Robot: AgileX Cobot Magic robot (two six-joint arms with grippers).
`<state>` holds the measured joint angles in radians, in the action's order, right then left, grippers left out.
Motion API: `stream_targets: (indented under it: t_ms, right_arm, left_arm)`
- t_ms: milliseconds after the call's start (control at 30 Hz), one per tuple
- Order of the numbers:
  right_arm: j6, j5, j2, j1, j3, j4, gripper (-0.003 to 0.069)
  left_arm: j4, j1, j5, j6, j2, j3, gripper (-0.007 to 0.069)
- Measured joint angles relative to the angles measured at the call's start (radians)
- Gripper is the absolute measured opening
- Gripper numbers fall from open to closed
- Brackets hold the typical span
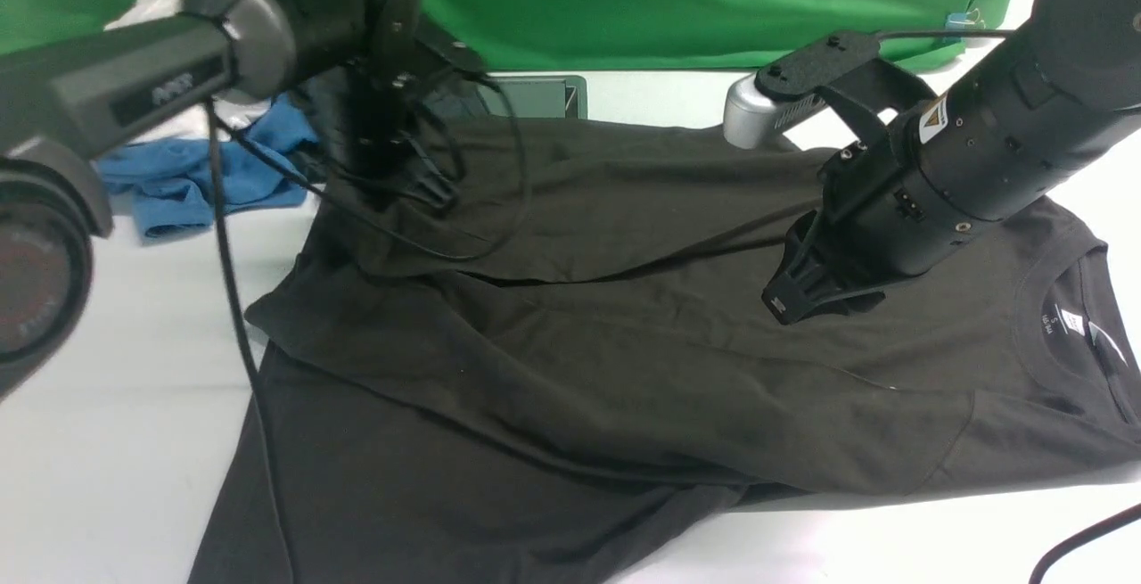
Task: Fold a long-sleeved shirt on a white desktop.
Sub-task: 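Fold the left side of the dark shirt inward over its body with the left gripper, then grasp the near edge of the shirt at its hem and shoulder corners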
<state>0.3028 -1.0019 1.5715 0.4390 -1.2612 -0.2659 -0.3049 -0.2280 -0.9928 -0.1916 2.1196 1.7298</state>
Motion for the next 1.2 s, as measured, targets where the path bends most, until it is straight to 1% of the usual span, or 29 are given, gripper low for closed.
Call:
stream_targets:
  t_ms: [133,233,300,367,500,533,567,633,667,700,733,767,800,833,900,967,1000,1033,1100,1200]
  right_arm:
    - [0.000,-0.019,0.000,0.000,0.000,-0.001,0.0160]
    - [0.000,-0.020,0.000,0.000,0.000,0.000,0.0160]
    - [0.000,-0.025,-0.001,0.000,0.000,0.006,0.0160]
    - [0.000,-0.037,-0.007,0.000,0.000,0.011,0.0160]
    - [-0.027,-0.045,-0.043,0.000,0.001,0.016,0.0153]
    - [-0.048,-0.052,-0.075,-0.001,0.005,0.016,0.0144]
    - [-0.056,-0.055,-0.095,-0.001,0.012,0.016,0.0137]
    - [-0.071,-0.061,-0.155,-0.002,0.046,0.018,0.0118]
    - [-0.073,-0.061,-0.167,-0.002,0.055,0.019,0.0114]
    - [-0.076,-0.063,-0.215,-0.002,0.099,0.030,0.0100]
    - [-0.077,-0.063,-0.220,-0.002,0.099,0.033,0.0100]
    - [-0.078,-0.062,-0.265,-0.002,0.151,0.050,0.0088]
    - [-0.078,-0.060,-0.276,-0.002,0.171,0.055,0.0085]
    - [-0.079,-0.054,-0.309,-0.002,0.217,0.067,0.0082]
    - [-0.079,-0.037,-0.345,-0.002,0.267,0.076,0.0081]
    - [-0.079,-0.022,-0.373,-0.002,0.302,0.079,0.0081]
    - [-0.081,-0.015,-0.383,-0.002,0.321,0.079,0.0081]
    - [-0.081,-0.015,-0.383,-0.002,0.323,0.079,0.0081]
    - [-0.082,-0.014,-0.389,-0.002,0.342,0.079,0.0081]
    - [-0.083,-0.015,-0.389,-0.002,0.349,0.079,0.0081]
  left_arm:
    - [0.049,0.101,-0.053,0.009,-0.011,0.000,0.0041]
    - [0.142,0.166,-0.074,-0.015,-0.049,-0.009,0.0041]
    - [0.189,0.185,-0.073,-0.047,-0.104,-0.039,0.0041]
    - [0.232,0.179,-0.042,-0.070,-0.207,-0.116,0.0041]
    - [0.264,0.125,0.068,-0.100,-0.418,-0.309,0.0041]
    - [0.286,0.082,0.117,-0.134,-0.534,-0.425,0.0041]
    - [0.305,0.064,0.136,-0.156,-0.578,-0.469,0.0041]
    - [0.368,-0.012,0.190,-0.304,-0.741,-0.640,0.0041]
    - [0.383,-0.018,0.194,-0.316,-0.753,-0.654,0.0041]
    - [0.436,-0.071,0.196,-0.394,-0.835,-0.756,0.0041]
    - [0.449,-0.084,0.192,-0.412,-0.843,-0.768,0.0041]
    - [0.490,-0.127,0.167,-0.456,-0.896,-0.857,0.0041]
    - [0.495,-0.144,0.158,-0.464,-0.905,-0.877,0.0041]
    - [0.497,-0.176,0.137,-0.489,-0.925,-0.940,0.0043]
    - [0.478,-0.221,0.139,-0.509,-0.933,-1.008,0.0058]
    - [0.449,-0.251,0.162,-0.522,-0.933,-1.053,0.0094]
    - [0.426,-0.263,0.177,-0.528,-0.933,-1.082,0.0127]
    - [0.422,-0.263,0.178,-0.529,-0.933,-1.082,0.0133]
    - [0.372,-0.268,0.209,-0.535,-0.934,-1.130,0.0223]
    - [0.335,-0.268,0.274,-0.540,-0.923,-1.184,0.0344]
